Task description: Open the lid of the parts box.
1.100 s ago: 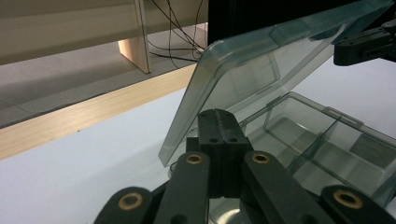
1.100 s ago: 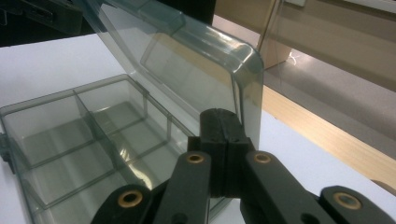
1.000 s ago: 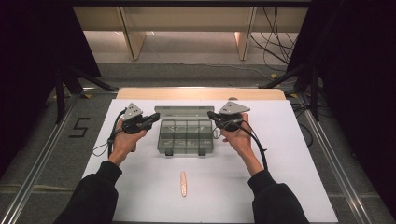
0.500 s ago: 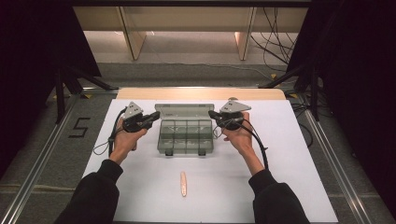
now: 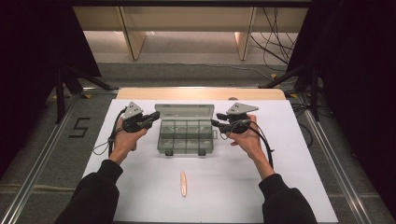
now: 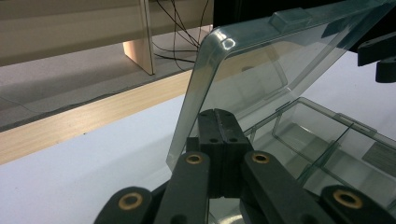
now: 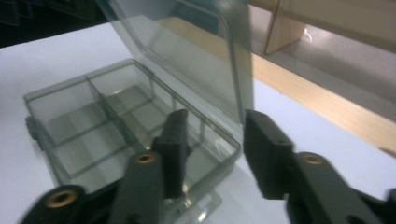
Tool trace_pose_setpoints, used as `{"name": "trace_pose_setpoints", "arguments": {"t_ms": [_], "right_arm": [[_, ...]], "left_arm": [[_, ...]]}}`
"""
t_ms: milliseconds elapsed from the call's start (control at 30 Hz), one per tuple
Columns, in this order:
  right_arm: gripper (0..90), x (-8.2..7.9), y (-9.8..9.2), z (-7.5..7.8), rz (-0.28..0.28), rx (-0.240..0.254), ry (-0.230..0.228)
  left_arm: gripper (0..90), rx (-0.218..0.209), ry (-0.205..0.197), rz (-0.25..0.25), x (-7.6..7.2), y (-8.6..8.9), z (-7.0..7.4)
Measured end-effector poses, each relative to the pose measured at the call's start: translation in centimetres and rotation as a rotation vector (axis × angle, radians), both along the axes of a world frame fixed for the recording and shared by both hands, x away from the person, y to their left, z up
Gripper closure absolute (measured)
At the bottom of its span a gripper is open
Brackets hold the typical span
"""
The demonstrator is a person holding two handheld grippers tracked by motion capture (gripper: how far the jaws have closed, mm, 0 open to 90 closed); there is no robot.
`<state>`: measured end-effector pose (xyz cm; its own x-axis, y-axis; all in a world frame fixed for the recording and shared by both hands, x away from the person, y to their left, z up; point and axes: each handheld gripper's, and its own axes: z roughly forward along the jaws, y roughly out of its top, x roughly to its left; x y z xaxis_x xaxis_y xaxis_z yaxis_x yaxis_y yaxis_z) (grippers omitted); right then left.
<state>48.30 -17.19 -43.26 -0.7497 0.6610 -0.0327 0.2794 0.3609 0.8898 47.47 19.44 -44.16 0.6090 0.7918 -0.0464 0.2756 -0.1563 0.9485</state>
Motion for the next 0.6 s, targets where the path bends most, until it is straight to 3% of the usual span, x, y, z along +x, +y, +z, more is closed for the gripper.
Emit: {"name": "trace_pose_setpoints", "arguments": {"t_ms": [133, 167, 267, 400, 600], "right_arm": [[49.2, 0.4, -0.4, -0.1, -0.038, 0.022, 0.021], [48.1, 0.7, -0.3, -0.1, -0.023, 0.027, -0.011], [45.2, 0.9, 0.0, 0.1, -0.03, -0.009, -0.011], [46.5, 1.6, 0.4, 0.0, -0.049, -0.012, -0.003], [57.3, 2.4, 0.7, 0.1, -0.057, -0.004, -0.004]], "left_arm": [[89.8, -0.003, 0.001, 0.0, 0.0, 0.0, 0.0], [89.8, -0.002, 0.0, -0.001, 0.0, 0.1, 0.0], [89.8, -0.002, 0.003, 0.001, 0.1, 0.2, 0.0], [89.8, -0.005, 0.003, 0.001, 0.1, 0.2, 0.0], [89.8, 0.001, 0.009, -0.006, 0.1, 0.2, -0.1]]}}
